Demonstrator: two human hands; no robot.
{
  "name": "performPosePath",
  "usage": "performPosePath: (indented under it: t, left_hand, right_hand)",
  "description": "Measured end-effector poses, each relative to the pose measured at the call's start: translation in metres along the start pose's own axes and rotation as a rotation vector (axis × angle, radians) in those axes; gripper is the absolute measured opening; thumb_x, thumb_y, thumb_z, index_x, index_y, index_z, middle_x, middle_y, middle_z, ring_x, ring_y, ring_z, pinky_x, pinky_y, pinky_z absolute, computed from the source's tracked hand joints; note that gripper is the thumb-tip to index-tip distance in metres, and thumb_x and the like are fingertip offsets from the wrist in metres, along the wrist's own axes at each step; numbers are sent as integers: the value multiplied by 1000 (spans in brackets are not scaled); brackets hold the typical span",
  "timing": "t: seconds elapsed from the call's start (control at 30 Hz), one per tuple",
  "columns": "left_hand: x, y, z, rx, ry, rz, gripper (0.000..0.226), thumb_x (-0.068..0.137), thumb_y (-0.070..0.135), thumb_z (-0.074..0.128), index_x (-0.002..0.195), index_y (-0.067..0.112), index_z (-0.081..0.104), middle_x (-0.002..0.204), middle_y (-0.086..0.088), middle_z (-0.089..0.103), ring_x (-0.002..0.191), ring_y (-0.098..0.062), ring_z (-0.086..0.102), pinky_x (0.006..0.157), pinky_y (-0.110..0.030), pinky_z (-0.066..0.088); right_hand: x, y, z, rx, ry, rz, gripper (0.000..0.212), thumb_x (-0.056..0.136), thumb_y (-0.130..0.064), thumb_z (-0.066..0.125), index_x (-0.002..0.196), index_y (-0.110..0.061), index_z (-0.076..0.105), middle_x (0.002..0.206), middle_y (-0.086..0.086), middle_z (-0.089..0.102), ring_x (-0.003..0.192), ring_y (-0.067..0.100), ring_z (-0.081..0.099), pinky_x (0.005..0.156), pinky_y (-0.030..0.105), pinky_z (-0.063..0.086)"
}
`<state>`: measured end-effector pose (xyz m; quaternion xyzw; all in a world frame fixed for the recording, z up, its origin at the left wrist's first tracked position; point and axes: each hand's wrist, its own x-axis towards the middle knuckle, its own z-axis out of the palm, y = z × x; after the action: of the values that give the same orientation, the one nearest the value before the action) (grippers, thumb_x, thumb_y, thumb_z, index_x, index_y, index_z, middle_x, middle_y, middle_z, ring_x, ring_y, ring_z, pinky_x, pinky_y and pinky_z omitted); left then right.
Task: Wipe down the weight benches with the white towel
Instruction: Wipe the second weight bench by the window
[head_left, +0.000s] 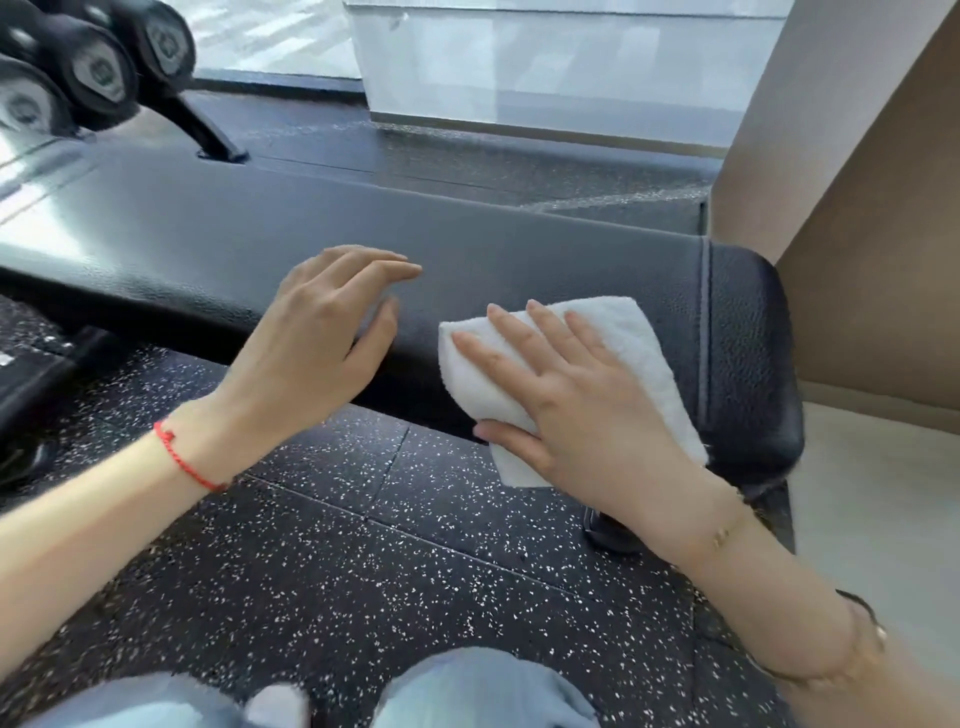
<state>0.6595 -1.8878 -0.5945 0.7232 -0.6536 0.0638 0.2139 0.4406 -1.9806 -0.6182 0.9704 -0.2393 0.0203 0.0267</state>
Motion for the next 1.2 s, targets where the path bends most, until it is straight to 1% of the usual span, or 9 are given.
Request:
performPosePath:
  t: [0.1, 0.2, 0.33, 0.47, 0.57, 0.7, 0.87, 1.0, 1.2]
  left_hand:
    - [-2, -30, -16, 27, 21, -46, 39, 99, 22, 40, 133, 14, 57, 133, 0, 60, 131, -19, 48, 113, -44, 36]
    - [-2, -69, -26, 17, 52, -99, 39, 100, 23, 39, 132, 15, 58, 133, -1, 60, 131, -21, 48, 112, -48, 37]
    - [-3, -129, -38, 22, 119, -149, 33, 100, 14, 46, 130, 15, 60, 133, -2, 60, 129, -20, 48, 113, -33, 33]
    - [2, -175, -43, 0, 98, -163, 32, 100, 12, 48, 129, 13, 61, 132, -5, 61, 129, -23, 48, 113, -37, 36]
    - [6, -202, -40, -8, 70, -157, 31, 98, 11, 50, 126, 12, 64, 130, -6, 62, 127, -25, 50, 113, -42, 36]
    - [8, -229, -34, -40, 79, -123, 26, 98, 12, 53, 120, 11, 68, 124, -5, 67, 121, -26, 56, 109, -48, 40]
    - [12, -251, -33, -75, 51, -80, 31, 100, 23, 46, 122, 13, 66, 126, -1, 65, 122, -21, 55, 109, -44, 40]
    - [18, -258, -30, -87, 1, -25, 34, 100, 26, 47, 129, 16, 61, 133, 3, 60, 129, -18, 49, 113, -42, 35]
    - [19, -264, -26, -106, -35, -49, 39, 98, 29, 49, 136, 20, 55, 141, 6, 53, 136, -14, 41, 117, -41, 28]
  right_hand:
    - [44, -19, -5, 119, -20, -7, 71, 96, -66, 24, 156, -38, 0, 166, -1, 2, 152, 27, -2, 123, 45, -1]
    - [79, -44, -4, 136, -23, -50, 69, 97, -64, 22, 157, -36, 2, 166, 0, 2, 152, 28, -4, 123, 45, -3]
    - [87, -56, 2, 111, 24, -116, 63, 98, -61, 14, 156, -38, 5, 166, -4, 6, 152, 22, -1, 123, 42, -2]
    - [115, -50, -1, 236, -1, 42, 62, 94, -61, 10, 154, -45, 11, 165, -10, 9, 152, 16, 1, 122, 36, -5]
    - [175, -54, -4, 232, -46, 164, 57, 101, -56, 18, 155, -41, 11, 165, -6, 7, 152, 20, 0, 122, 39, -4]
    - [230, -96, -1, 196, -62, 176, 57, 103, -54, 19, 156, -37, 9, 166, -4, 3, 152, 24, -3, 121, 43, -8]
    - [199, -129, 1, 210, 57, 116, 62, 96, -60, 13, 155, -42, 13, 165, -12, 6, 152, 15, -1, 121, 35, -8]
    - [186, -121, -2, 298, 55, 251, 64, 92, -67, 12, 153, -48, 15, 162, -21, 7, 150, 5, -2, 118, 24, -12]
    - [291, -92, -6, 256, -46, 431, 54, 104, -50, 23, 156, -36, 15, 165, -6, 7, 152, 19, 0, 123, 42, -4]
